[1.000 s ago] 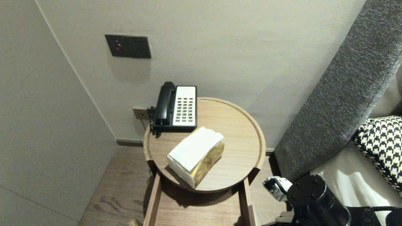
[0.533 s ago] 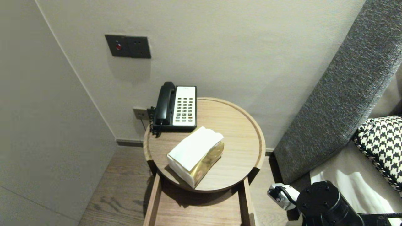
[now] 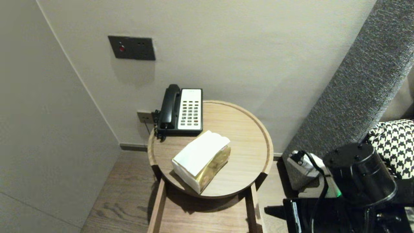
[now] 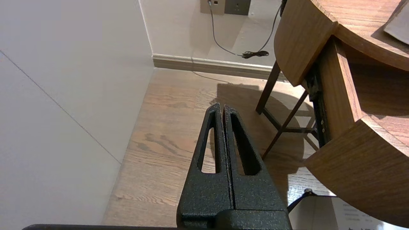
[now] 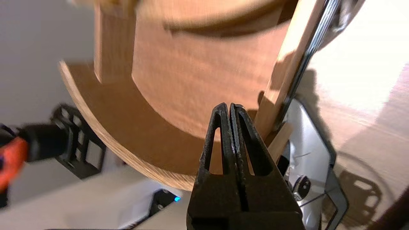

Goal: Open the nightstand drawer, then put the tissue on the table in the drawer one by one

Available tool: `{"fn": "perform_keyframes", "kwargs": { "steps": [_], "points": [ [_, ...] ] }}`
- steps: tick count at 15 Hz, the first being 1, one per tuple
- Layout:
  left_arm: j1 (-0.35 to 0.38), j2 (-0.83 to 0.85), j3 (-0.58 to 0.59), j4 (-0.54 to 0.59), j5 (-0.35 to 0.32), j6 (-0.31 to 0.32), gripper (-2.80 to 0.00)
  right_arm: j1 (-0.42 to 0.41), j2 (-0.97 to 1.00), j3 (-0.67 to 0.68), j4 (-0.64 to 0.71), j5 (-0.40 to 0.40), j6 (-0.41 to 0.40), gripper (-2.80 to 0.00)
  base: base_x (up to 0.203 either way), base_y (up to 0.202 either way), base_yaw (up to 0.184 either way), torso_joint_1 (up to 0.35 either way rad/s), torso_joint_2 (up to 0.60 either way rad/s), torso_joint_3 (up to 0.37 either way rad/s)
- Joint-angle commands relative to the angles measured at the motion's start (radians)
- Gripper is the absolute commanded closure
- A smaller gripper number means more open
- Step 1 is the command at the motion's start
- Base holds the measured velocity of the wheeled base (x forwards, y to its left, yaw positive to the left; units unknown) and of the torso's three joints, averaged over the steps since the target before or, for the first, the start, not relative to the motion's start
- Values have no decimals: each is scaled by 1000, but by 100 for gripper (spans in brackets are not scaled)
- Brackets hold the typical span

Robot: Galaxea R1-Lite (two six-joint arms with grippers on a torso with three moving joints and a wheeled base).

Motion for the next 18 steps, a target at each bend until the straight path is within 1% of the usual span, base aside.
{"fn": "perform_keyframes", "kwargs": {
  "steps": [1, 3, 5, 6, 8, 9, 11, 12, 15, 16, 18],
  "points": [
    [0, 0, 0, 1, 0, 0, 0, -40, -6, -145, 90, 5, -1, 0, 0, 0, 0, 0, 0, 0],
    [0, 0, 1, 1, 0, 0, 0, -56, 40, -253, 156, 12, 2, 0, 0, 0, 0, 0, 0, 0],
    [0, 0, 1, 1, 0, 0, 0, -57, 112, -364, 194, 16, 35, 0, 0, 0, 0, 0, 0, 0],
    [0, 0, 0, 1, 0, 0, 0, -56, 143, -428, 219, 18, 71, 0, 0, 0, 0, 0, 0, 0],
    [0, 0, 0, 1, 0, 0, 0, -52, 206, -565, 273, 35, 189, 0, 0, 0, 0, 0, 0, 0],
    [0, 0, 0, 1, 0, 0, 0, -53, 233, -624, 312, 66, 245, 0, 0, 0, 0, 0, 0, 0],
    [0, 0, 0, 1, 0, 0, 0, -64, 269, -750, 416, 159, 306, 0, 0, 0, 0, 0, 0, 0],
    [0, 0, 0, 1, 0, 0, 0, -69, 282, -799, 455, 184, 320, -280, 0, 0, 0, 0, 0, 0],
    [0, 0, 0, 1, 0, 0, 0, -65, 304, -880, 489, 203, 323, -280, 0, 0, 0, 0, 0, 0],
    [0, 0, 0, 1, 0, 0, 0, -62, 317, -913, 519, 204, 318, -280, 0, 0, 0, 0, 0, 0],
    [0, 0, 0, 1, 0, 0, 0, -53, 372, -1013, 648, 205, 307, -280, 0, 0, 0, 0, 0, 0]
  ]
}}
